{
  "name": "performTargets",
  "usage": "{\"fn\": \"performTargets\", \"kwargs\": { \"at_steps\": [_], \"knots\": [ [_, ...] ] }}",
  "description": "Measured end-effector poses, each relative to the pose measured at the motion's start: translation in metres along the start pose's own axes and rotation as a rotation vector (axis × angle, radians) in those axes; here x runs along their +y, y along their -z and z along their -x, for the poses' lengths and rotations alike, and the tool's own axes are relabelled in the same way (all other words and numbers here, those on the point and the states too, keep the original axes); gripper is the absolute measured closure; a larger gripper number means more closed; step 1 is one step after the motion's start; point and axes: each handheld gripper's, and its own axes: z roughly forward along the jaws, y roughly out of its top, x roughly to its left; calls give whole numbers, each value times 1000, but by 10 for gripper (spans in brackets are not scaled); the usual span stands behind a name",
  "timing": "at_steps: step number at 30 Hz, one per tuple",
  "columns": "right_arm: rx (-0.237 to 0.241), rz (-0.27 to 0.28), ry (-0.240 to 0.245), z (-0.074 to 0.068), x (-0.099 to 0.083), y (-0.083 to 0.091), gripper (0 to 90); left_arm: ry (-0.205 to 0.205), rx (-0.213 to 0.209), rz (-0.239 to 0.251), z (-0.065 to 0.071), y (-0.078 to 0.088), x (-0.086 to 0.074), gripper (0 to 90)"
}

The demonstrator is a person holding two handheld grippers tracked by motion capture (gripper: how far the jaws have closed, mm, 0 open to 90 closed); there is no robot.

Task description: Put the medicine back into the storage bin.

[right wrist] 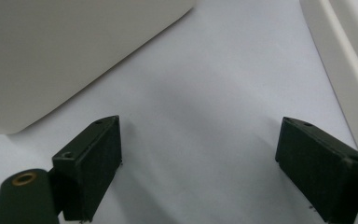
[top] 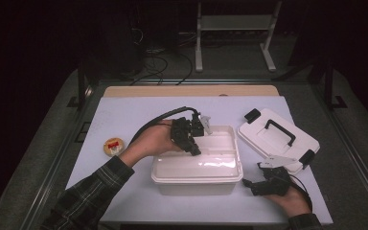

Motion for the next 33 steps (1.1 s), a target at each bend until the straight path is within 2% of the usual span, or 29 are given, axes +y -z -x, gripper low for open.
{"fn": "performTargets", "kwargs": {
  "at_steps": [5, 13, 15, 19, 27, 33],
  "knots": [
    [0, 0, -1, 0, 0, 0, 135, 3, 0, 1, 1, 1, 1, 888],
    [1, -1, -1, 0, 0, 0, 135, -7, 19, -32, 4, 7, 7, 888],
    [1, -1, -1, 0, 0, 0, 135, -8, 31, -25, 5, 12, 9, 888],
    [1, 0, -2, 0, 0, 0, 135, 3, 23, -7, 5, 19, 11, 888],
    [1, 3, 1, 0, 0, 0, 135, -7, 55, -16, 7, 25, 15, 889],
    [2, 1, -3, 0, 0, 0, 135, 0, 68, 20, 12, 39, 15, 888]
  ]
}}
